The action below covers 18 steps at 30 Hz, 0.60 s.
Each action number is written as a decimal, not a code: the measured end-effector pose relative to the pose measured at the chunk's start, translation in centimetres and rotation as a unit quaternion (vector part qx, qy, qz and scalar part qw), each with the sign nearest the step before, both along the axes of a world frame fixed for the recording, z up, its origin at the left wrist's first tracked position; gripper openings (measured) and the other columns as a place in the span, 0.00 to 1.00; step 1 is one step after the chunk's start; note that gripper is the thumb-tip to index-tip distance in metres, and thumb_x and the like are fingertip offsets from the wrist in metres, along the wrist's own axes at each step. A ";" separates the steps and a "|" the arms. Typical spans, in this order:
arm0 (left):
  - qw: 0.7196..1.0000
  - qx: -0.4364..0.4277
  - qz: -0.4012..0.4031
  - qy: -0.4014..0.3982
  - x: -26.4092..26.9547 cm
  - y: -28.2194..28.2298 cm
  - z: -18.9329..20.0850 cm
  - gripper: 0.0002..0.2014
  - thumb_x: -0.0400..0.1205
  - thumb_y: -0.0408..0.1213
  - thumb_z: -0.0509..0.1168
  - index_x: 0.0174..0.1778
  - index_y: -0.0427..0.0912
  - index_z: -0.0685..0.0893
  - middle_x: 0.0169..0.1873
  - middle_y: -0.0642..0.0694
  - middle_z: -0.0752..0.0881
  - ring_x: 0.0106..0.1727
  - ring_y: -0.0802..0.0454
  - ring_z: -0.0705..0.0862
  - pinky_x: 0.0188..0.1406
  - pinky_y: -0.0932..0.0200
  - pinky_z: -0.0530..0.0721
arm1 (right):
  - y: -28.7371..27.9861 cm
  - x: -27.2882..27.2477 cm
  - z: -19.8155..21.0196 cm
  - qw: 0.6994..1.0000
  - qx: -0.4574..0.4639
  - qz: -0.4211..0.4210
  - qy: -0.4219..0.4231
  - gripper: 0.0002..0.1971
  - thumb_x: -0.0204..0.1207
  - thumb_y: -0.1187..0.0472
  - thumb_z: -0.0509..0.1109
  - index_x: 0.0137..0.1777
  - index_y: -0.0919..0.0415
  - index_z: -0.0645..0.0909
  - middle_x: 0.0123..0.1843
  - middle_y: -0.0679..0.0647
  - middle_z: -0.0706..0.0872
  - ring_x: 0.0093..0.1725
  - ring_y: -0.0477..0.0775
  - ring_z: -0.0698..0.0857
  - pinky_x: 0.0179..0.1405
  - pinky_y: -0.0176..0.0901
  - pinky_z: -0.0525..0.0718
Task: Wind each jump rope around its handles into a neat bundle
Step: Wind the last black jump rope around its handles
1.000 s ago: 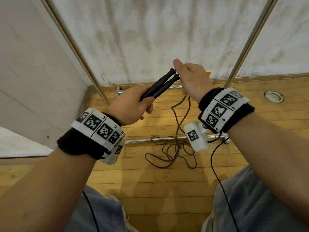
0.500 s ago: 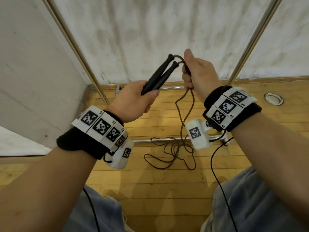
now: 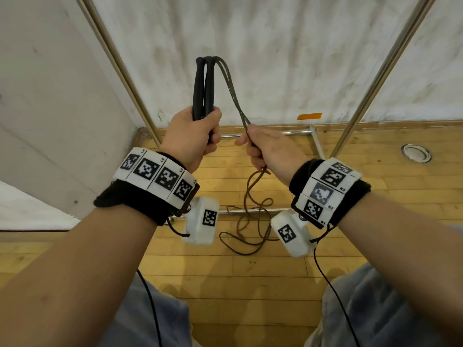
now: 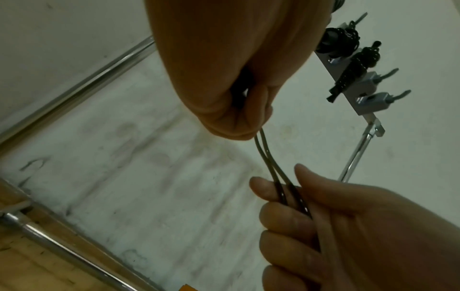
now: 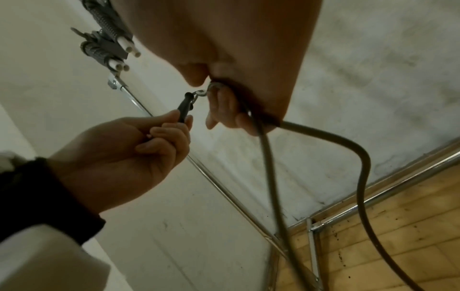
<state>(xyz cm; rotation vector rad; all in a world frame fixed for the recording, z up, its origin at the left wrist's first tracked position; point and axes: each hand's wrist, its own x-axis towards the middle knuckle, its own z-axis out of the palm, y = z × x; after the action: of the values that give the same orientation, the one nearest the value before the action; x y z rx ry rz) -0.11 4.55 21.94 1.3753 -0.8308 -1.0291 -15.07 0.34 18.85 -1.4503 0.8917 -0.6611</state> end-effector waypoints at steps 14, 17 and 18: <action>0.997 0.015 0.031 0.070 -1.1 0.0 -0.5 0.04 0.88 0.40 0.58 0.55 0.45 0.75 0.32 0.45 0.89 0.33 0.49 0.89 0.29 0.57 0.85 | 1.0 0.4 -0.4 0.995 -0.025 0.099 0.015 0.18 0.84 0.51 0.57 0.38 0.58 0.79 0.25 0.48 0.77 0.29 0.50 0.80 0.30 0.30 0.76; 0.993 0.019 0.006 0.116 -1.5 0.2 -0.2 0.04 0.88 0.40 0.55 0.55 0.47 0.74 0.37 0.41 0.91 0.39 0.43 0.91 0.30 0.52 0.88 | 1.5 0.6 -0.6 0.990 -0.050 0.124 0.045 0.19 0.84 0.49 0.58 0.36 0.57 0.79 0.25 0.51 0.79 0.27 0.50 0.78 0.34 0.41 0.76; 0.990 0.020 -0.006 0.137 -1.6 0.2 -0.1 0.04 0.89 0.40 0.55 0.55 0.48 0.73 0.39 0.39 0.92 0.42 0.41 0.91 0.36 0.49 0.90 | 1.7 0.8 -0.7 0.988 -0.059 0.126 0.059 0.20 0.84 0.49 0.58 0.35 0.57 0.80 0.24 0.52 0.80 0.27 0.49 0.78 0.35 0.41 0.76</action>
<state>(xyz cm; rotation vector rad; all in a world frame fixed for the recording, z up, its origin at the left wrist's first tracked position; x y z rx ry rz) -1.70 4.75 21.86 1.2294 -0.6177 -1.2172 -14.30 2.03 18.14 -1.6898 0.7527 -0.4482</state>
